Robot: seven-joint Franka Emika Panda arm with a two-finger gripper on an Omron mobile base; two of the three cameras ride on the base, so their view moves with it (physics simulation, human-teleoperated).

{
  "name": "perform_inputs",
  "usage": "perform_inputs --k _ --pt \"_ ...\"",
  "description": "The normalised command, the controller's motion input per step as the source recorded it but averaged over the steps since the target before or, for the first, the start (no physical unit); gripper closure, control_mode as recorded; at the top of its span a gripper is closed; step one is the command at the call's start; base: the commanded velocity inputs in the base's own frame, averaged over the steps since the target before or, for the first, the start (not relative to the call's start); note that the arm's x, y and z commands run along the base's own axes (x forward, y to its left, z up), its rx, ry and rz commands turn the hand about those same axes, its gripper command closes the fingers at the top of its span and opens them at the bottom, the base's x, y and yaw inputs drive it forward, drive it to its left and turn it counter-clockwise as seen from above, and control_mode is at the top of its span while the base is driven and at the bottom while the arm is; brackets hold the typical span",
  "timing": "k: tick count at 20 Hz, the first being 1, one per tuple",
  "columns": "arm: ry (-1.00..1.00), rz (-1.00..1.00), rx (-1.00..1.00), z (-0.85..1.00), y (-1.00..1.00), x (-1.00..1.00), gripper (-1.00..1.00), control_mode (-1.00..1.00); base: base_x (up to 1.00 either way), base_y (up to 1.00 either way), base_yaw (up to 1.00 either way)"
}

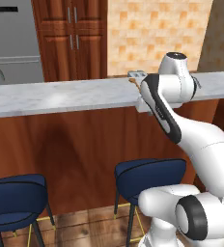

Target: Pick up the metallic utensils from the counter and place them in the open drawer. Make sure not to pick up any wooden utensils.

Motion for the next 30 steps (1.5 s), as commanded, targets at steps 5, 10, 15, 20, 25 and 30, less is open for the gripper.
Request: perform_inputs --k 5,10,15,20,25,30 --pt "-0.04 -0.03 -0.01 -0.07 -0.21 -0.26 -1.0 -1.0 0.0 0.0 0.0" --pt "0.0 -0.04 0.03 -0.07 -0.65 -0.01 -1.0 1.0 0.0 -0.2 0.0" --pt "0.0 0.0 0.0 0.0 0.0 0.0 -1.0 1.0 0.17 -1.0 0.0" --pt "0.0 0.0 0.0 0.0 0.0 0.0 -1.0 1.0 0.59 -0.98 0.0" --pt "0.0 0.0 0.0 0.0 0.0 0.0 -1.0 1.0 0.55 -0.57 0.0" --pt "0.0 0.0 0.0 0.0 0.0 0.0 -1.0 1.0 0.47 0.0 0.0"
